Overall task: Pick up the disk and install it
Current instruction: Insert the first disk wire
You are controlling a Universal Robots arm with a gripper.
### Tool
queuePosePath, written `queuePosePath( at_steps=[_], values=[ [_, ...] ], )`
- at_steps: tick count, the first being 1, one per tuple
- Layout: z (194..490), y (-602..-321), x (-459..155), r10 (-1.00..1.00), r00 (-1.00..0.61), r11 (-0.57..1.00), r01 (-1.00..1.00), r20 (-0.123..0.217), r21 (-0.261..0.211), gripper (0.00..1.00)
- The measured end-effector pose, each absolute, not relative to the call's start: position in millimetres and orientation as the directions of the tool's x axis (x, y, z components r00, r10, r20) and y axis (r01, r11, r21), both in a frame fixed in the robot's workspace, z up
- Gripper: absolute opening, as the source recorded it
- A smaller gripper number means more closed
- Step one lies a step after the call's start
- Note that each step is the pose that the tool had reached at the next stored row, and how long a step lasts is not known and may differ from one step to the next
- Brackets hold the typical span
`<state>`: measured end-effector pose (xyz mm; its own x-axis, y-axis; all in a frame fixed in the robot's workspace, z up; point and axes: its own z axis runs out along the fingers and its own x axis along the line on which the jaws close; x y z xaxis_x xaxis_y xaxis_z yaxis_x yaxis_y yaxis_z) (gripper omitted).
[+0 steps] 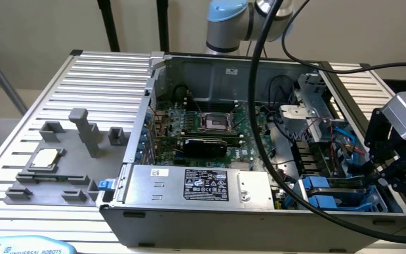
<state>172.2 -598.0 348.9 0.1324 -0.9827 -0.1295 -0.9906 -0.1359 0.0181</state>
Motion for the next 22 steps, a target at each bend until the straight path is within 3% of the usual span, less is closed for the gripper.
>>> queuePosePath(
  at_steps=[6, 8, 22],
  values=[
    [349, -598, 172, -0.982, 0.137, -0.141, -0.990, -0.129, 0.017, 0.26],
    [349, -598, 172, -0.982, 0.138, -0.142, -0.990, -0.129, 0.017, 0.17],
    [350, -592, 151, -0.982, 0.140, -0.143, -0.990, -0.129, 0.017, 0.16]
  ],
)
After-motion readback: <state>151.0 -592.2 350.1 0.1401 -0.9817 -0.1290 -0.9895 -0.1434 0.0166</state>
